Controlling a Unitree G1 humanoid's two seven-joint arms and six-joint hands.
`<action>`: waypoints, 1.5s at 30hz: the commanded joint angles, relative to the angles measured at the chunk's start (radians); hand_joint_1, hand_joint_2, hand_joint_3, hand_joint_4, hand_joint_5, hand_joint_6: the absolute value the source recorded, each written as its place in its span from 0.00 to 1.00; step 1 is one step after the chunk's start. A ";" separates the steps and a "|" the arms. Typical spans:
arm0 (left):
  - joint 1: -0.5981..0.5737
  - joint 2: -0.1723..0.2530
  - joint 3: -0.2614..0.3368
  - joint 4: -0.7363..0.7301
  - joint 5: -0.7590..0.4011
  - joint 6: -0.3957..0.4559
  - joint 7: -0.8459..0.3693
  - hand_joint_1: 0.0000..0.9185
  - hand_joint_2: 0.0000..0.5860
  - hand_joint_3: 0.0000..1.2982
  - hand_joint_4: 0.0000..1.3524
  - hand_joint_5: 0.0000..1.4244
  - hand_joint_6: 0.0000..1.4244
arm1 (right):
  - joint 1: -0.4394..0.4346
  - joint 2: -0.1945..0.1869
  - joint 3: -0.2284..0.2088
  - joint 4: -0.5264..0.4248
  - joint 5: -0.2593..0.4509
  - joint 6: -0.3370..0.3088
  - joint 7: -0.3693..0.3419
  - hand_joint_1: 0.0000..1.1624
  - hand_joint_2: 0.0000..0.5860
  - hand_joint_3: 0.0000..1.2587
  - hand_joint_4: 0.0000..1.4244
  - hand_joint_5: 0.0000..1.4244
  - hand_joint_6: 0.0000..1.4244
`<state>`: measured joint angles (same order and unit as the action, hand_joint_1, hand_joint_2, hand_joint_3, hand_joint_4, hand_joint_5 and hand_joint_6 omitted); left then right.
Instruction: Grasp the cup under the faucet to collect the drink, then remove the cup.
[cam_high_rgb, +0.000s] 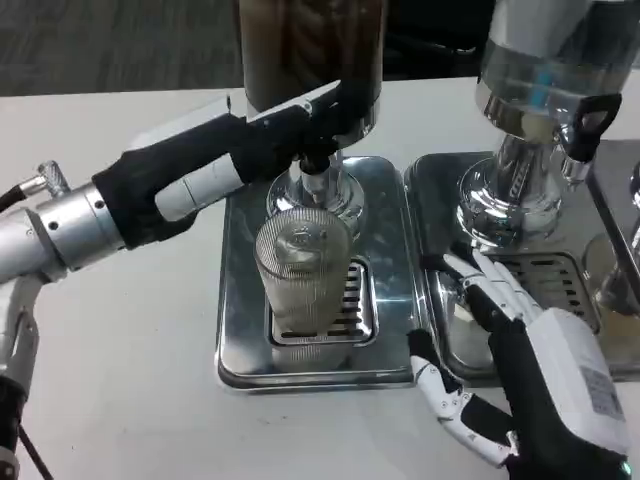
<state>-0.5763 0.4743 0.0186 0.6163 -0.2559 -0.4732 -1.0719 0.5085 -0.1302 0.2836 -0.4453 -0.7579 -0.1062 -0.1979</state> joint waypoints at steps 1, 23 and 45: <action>0.042 0.023 -0.034 0.010 0.064 -0.009 0.003 0.00 0.03 0.01 0.00 0.00 0.00 | -0.018 0.002 -0.012 -0.015 0.024 0.016 0.023 0.48 0.81 0.17 0.06 0.05 0.07; 0.061 0.065 -0.105 -0.014 0.142 -0.124 0.092 0.00 0.03 0.01 0.00 0.00 0.00 | -0.153 0.010 -0.070 0.092 0.396 0.001 0.152 0.42 0.73 0.10 0.05 0.06 0.08; 0.063 0.083 -0.147 -0.004 0.167 -0.168 0.147 0.00 0.03 0.02 0.00 0.00 0.00 | -0.213 -0.012 -0.073 0.146 0.510 -0.002 0.259 0.49 0.48 0.00 0.00 0.02 0.05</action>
<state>-0.5517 0.5460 -0.0969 0.5910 -0.1451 -0.6630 -0.9022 0.3133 -0.1351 0.2114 -0.3153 -0.2675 -0.1042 0.0418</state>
